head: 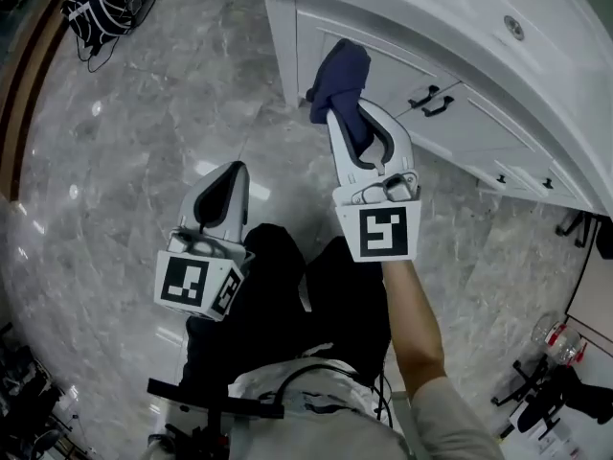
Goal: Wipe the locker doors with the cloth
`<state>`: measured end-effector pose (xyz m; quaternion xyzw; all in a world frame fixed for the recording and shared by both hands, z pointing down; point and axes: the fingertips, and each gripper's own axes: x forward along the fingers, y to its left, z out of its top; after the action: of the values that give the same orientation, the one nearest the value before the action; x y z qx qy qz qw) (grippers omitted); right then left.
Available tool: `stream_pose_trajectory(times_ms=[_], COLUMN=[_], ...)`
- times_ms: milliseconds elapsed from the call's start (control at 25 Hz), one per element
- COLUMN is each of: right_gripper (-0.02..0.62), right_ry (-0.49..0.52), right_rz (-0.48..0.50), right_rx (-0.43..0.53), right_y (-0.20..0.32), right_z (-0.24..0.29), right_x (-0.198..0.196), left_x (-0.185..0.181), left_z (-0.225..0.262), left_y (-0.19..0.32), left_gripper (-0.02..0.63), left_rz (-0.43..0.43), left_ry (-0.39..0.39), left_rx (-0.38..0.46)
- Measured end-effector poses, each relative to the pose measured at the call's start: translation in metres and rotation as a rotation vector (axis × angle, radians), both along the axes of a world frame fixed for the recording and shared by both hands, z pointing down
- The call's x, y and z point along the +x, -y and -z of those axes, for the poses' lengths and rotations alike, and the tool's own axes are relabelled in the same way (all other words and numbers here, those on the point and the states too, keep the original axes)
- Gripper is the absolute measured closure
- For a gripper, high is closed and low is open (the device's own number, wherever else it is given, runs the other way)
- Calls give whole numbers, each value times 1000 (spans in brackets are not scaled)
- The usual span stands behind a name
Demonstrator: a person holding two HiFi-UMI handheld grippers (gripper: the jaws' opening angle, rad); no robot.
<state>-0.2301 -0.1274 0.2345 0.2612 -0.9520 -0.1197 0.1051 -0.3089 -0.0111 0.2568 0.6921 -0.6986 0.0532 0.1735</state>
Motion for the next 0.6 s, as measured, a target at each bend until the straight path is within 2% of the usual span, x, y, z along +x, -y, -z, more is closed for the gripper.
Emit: stream_pose_trajectory(times_ms=[160,360,600], right_gripper=[509,509,509], right_ry=[51,83,65], right_rz=[-53,-77,-105], right_rx=[43,185,241], right_y=[32,76,110], right_z=[-53,-74,-89], right_x=[-32,-65,-93], left_x=[-18,-39,-44], left_z=[-64,-128,-163], left_y=[11,22,29], left_gripper=[604,604,604], left_rz=[-2,10,0], left_ry=[26,33,22], left_rx=[53,127,177])
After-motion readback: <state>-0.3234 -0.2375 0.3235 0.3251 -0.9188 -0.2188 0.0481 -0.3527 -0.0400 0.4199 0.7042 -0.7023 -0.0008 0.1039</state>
